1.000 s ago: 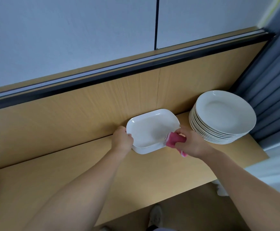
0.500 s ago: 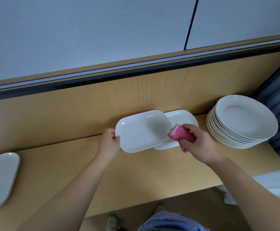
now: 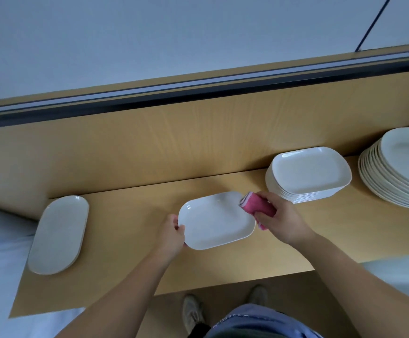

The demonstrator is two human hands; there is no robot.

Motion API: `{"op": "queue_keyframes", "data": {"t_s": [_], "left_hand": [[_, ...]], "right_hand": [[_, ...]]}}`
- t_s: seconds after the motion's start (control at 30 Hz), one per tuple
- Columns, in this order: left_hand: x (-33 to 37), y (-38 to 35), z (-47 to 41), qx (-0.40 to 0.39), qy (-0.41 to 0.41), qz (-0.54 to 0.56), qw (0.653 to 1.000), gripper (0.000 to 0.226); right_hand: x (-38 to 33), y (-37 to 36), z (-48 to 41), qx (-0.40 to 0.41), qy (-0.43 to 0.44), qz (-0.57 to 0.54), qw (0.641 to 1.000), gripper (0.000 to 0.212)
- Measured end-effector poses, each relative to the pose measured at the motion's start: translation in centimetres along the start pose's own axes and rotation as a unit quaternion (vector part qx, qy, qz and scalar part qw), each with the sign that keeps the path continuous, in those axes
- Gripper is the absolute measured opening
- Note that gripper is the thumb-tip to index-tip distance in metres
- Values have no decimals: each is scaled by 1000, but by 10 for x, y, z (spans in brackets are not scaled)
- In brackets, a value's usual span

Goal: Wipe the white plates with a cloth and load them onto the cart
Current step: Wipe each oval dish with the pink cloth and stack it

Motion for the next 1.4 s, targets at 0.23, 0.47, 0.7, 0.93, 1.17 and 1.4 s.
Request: {"op": "queue_keyframes", "data": {"t_s": [0.23, 0.47, 0.7, 0.93, 1.17, 1.4], "left_hand": [[-18, 13, -10, -28, -12, -31, 999, 15], [-14, 24, -20, -45, -183, -255, 948, 52], [-19, 20, -18, -161, -234, -344, 895, 99], [-21, 17, -24, -166, -260, -357, 882, 94], [-22, 17, -23, -163, -272, -345, 883, 94], [-20, 20, -22, -140, -290, -328, 888, 95]], "right_hand": [[-2, -40, -6, 7, 31, 68, 997, 41], [-5, -88, -31, -18, 137, 320, 937, 58], [32, -133, -26, -119, 54, 499, 857, 67], [26, -154, -22, -103, 35, 466, 878, 69], [15, -171, -17, -142, 77, 468, 869, 66], [2, -196, -12, -209, 166, 504, 821, 64]]}}
Point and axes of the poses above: each hand's wrist, its own z-axis away from the middle knuckle, its own y-axis out of the back of the hand, x = y × z, the point moved 5 cm from there along -z, towards the middle knuckle, and after that the axes turned 7 degrees about x, right-handed, at the moved point
